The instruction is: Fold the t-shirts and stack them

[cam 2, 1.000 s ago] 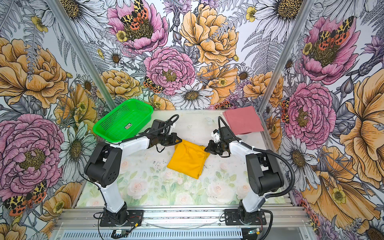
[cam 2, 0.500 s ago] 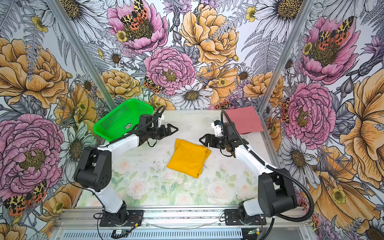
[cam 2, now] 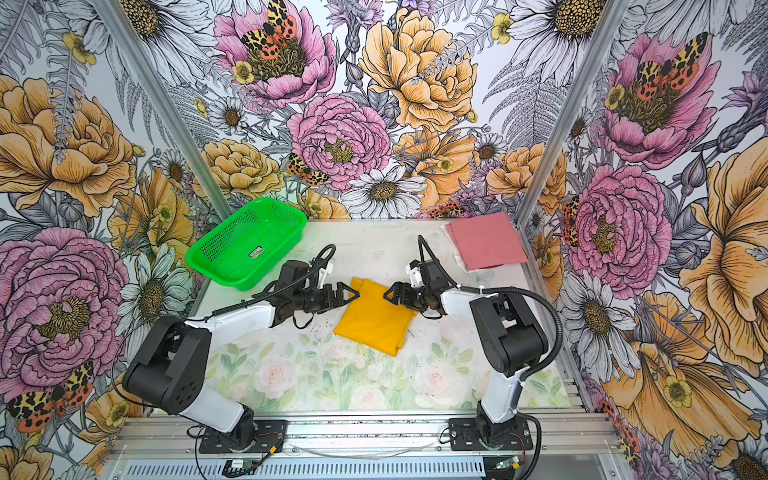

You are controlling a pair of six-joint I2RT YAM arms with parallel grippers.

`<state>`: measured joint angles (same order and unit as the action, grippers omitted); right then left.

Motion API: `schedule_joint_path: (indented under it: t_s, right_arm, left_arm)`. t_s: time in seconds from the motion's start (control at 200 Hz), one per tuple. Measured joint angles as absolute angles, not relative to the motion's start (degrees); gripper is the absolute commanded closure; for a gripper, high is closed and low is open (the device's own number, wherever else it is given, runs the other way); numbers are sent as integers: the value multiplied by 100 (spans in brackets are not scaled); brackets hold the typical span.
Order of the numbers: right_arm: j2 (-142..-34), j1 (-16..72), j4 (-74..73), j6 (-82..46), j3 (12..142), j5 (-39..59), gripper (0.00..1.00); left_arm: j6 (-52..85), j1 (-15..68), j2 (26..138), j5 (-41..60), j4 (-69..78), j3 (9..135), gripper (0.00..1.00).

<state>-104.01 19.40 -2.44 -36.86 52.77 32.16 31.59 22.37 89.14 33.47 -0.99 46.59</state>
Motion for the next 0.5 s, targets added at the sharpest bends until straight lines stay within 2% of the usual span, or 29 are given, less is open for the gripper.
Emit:
schedule_joint_path:
  t_s: [0.115, 0.19, 0.375, 0.45, 0.5]
  right_arm:
    - [-10370, 1953, -281, -3682, 5308, 3076, 14]
    - [-10206, 1938, -163, -3649, 5310, 2904, 14]
    - [-9209, 1651, 180, -3555, 5225, 2499, 14]
    - [-8715, 1518, 257, -3529, 5072, 2423, 13]
    - [-8372, 1431, 327, -3503, 4930, 2370, 13]
  left_arm:
    - [3138, 2263, 9070, 3288, -113, 4799, 1]
    - [3061, 2296, 9371, 3194, -228, 5129, 5]
    - [2849, 2394, 10259, 2936, -366, 6117, 26]
    - [2781, 2434, 10628, 2840, -395, 6440, 37]
    - [2783, 2460, 10862, 2757, -423, 6595, 40]
